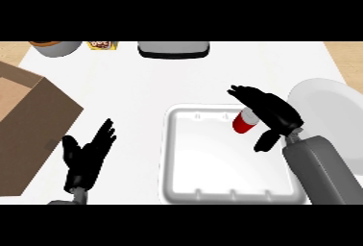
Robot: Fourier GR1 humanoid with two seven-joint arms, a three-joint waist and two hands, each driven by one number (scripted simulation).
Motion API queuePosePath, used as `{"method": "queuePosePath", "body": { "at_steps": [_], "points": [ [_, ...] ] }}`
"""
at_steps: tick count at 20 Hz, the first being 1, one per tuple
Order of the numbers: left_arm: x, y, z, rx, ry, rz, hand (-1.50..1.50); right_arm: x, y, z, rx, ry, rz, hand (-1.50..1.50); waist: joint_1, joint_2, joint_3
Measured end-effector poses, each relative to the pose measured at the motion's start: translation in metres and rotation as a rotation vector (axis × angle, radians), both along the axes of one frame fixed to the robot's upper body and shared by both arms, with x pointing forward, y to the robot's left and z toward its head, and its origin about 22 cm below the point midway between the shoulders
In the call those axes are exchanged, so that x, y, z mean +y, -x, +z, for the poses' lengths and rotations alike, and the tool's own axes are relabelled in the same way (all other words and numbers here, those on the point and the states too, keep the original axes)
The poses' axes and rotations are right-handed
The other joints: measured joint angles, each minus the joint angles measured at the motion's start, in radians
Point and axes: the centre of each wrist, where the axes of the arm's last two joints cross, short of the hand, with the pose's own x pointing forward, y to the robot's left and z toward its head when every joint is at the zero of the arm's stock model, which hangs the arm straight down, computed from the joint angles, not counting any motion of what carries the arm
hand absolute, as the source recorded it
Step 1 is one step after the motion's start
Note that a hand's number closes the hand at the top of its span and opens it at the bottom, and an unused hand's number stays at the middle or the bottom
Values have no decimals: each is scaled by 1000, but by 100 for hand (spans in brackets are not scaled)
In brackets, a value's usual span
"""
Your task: Pick the can from the tray and place it in the plate
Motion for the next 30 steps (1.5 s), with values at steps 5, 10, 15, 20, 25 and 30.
{"method": "queuePosePath", "body": {
  "at_steps": [5, 10, 15, 20, 25, 30],
  "points": [
    [-1, -3, 4, 2, 3, -2, 0, 9, -9, -10, 22, 54, 20, 150, 1, 0, 0],
    [0, 3, 3, 2, 1, 3, 0, 9, -6, -19, -19, 115, 81, 150, 1, -1, -1],
    [-1, 3, 4, 3, -5, 0, 0, 8, -4, -23, -78, 123, 98, 150, 0, -3, -2],
    [5, 3, -1, 0, -3, 4, 0, 6, -5, -21, -167, 41, 68, 150, -3, -1, -1],
    [8, 8, -4, 14, 0, 31, 0, 33, 21, -45, -170, -87, -285, 150, -30, -13, -2],
    [10, 6, -3, 19, 1, 30, 0, 62, 44, -37, -295, -193, -586, 150, -31, -16, -2]
  ]
}}
